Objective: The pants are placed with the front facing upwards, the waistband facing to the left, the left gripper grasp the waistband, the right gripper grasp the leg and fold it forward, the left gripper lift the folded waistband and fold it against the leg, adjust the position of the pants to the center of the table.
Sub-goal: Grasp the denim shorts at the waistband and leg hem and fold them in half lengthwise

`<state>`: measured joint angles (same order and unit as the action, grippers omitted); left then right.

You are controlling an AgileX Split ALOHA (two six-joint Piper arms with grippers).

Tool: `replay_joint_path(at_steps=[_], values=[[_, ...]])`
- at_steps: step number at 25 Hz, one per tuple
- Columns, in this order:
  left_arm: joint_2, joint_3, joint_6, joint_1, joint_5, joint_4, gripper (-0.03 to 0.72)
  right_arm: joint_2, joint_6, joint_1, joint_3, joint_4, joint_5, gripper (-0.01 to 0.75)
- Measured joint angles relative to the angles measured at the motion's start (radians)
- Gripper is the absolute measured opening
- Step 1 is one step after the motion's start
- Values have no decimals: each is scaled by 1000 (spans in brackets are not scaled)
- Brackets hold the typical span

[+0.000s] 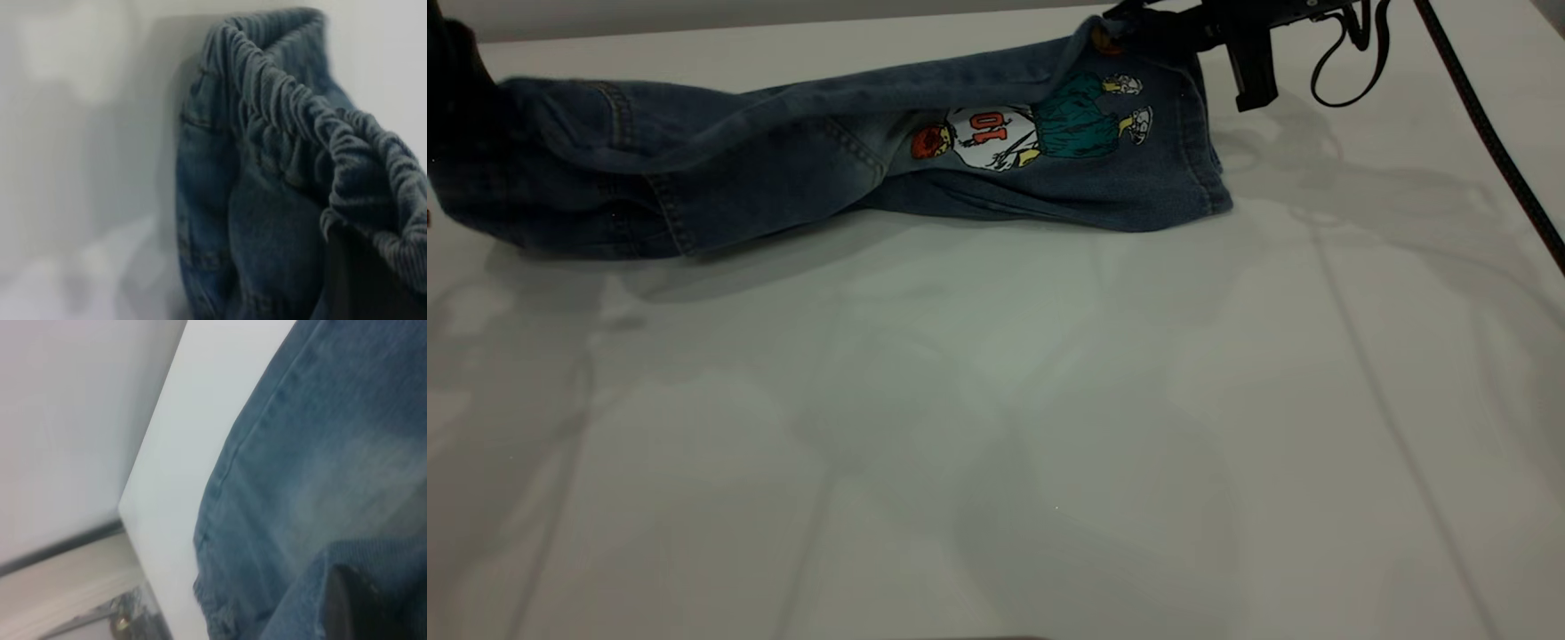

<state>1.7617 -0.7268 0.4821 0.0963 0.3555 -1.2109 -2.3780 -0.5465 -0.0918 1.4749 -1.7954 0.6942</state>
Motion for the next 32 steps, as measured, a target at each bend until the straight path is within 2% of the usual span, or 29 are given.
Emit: replay_joint_path(at_steps=[8,19,27,32], values=[[136,-126,32,0,1,72,85,-7,2,0,9,0,-81,34],[244,-220,24,-8,9,101,85,-123,50,0,130,-2,-60,34],[282,-271,23,-58,-39,441,90,-126,38,0,138,-2,-58,53],[282,-278,24,-59,-40,652,122,-126,23,0,138,-2,-43,135]])
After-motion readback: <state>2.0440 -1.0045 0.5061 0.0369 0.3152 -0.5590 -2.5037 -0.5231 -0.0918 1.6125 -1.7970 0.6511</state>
